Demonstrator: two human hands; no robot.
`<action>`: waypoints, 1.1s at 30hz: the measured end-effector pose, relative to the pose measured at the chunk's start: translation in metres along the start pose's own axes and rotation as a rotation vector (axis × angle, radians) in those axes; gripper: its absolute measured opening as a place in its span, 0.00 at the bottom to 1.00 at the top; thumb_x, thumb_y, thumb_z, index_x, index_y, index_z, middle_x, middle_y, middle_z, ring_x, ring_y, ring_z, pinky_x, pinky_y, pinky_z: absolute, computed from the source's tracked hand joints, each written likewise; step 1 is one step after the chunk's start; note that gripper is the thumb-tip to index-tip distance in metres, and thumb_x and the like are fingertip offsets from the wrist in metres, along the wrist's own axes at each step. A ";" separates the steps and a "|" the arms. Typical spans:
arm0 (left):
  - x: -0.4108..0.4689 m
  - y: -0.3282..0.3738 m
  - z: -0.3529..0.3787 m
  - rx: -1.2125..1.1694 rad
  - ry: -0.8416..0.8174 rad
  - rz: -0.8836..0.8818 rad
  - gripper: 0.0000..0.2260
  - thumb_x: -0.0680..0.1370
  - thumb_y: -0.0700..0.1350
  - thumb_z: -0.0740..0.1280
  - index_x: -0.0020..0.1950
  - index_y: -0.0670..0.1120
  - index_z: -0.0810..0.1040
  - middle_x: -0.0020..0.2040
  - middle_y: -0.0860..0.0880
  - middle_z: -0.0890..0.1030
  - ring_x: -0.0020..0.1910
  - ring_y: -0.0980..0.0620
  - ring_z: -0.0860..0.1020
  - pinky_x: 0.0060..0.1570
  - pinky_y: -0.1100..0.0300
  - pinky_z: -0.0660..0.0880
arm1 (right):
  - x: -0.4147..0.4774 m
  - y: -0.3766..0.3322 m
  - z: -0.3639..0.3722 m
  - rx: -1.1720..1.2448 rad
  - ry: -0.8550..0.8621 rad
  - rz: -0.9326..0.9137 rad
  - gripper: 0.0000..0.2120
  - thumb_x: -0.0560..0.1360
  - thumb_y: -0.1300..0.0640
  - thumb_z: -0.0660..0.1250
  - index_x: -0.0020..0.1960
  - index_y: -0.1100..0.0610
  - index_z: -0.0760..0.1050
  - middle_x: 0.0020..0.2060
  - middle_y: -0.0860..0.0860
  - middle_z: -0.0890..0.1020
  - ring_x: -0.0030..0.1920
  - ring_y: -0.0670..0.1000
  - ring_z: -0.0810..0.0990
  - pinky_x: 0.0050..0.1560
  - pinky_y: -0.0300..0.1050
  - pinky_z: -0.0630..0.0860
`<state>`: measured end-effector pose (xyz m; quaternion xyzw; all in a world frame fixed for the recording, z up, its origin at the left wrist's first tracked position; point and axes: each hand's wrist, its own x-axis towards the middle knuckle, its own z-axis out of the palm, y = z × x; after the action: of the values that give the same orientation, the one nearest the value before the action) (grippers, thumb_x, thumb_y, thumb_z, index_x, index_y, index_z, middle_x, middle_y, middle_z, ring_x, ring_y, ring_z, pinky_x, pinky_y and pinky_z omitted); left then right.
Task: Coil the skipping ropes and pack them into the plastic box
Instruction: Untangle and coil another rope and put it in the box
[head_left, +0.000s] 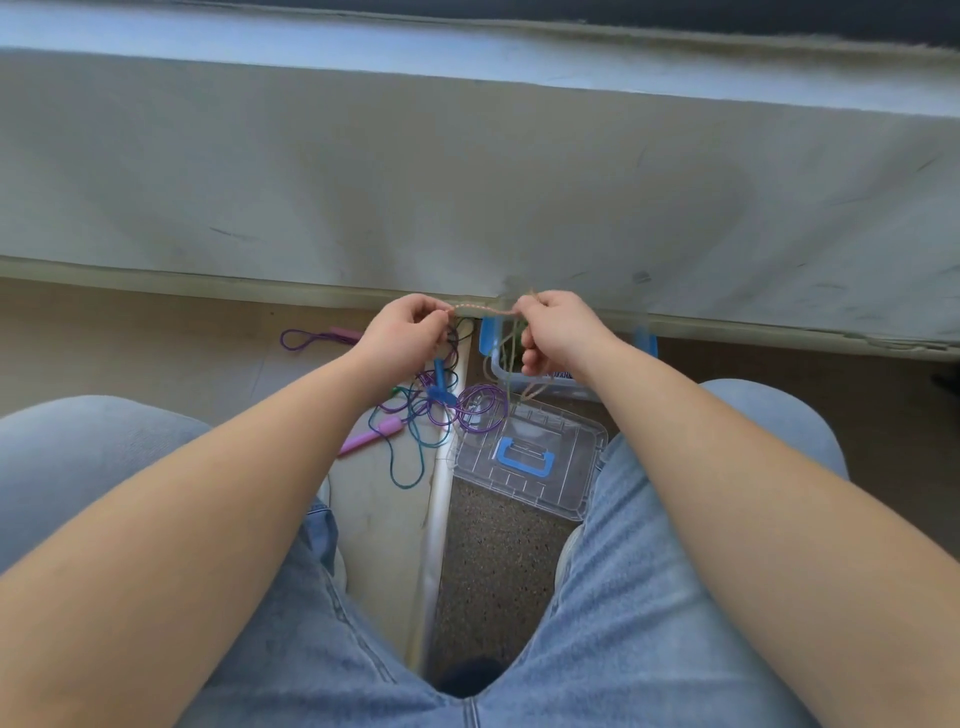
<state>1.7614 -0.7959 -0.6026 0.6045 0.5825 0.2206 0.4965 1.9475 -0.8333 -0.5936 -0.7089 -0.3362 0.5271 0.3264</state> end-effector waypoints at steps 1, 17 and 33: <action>0.000 0.000 -0.001 0.022 0.007 0.014 0.06 0.81 0.45 0.63 0.51 0.50 0.80 0.37 0.53 0.79 0.34 0.54 0.74 0.37 0.60 0.72 | 0.000 0.003 0.000 -0.138 -0.014 0.028 0.14 0.83 0.54 0.56 0.53 0.62 0.75 0.35 0.57 0.76 0.26 0.52 0.74 0.32 0.46 0.78; 0.005 -0.032 -0.016 0.845 -0.304 0.194 0.13 0.82 0.57 0.61 0.50 0.49 0.79 0.37 0.51 0.79 0.36 0.52 0.76 0.33 0.58 0.67 | 0.000 0.010 0.009 -0.990 -0.194 -0.343 0.15 0.83 0.53 0.58 0.54 0.57 0.82 0.49 0.55 0.84 0.48 0.56 0.79 0.46 0.47 0.74; 0.043 -0.107 -0.007 0.829 -0.353 -0.029 0.16 0.79 0.42 0.59 0.65 0.49 0.76 0.56 0.44 0.80 0.46 0.45 0.73 0.45 0.57 0.69 | 0.064 0.040 0.027 -0.959 -0.240 -0.177 0.16 0.80 0.59 0.57 0.55 0.61 0.82 0.56 0.57 0.83 0.53 0.56 0.80 0.50 0.46 0.74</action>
<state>1.7133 -0.7719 -0.7051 0.7727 0.5365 -0.1447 0.3070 1.9408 -0.8003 -0.6667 -0.6823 -0.6346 0.3614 -0.0339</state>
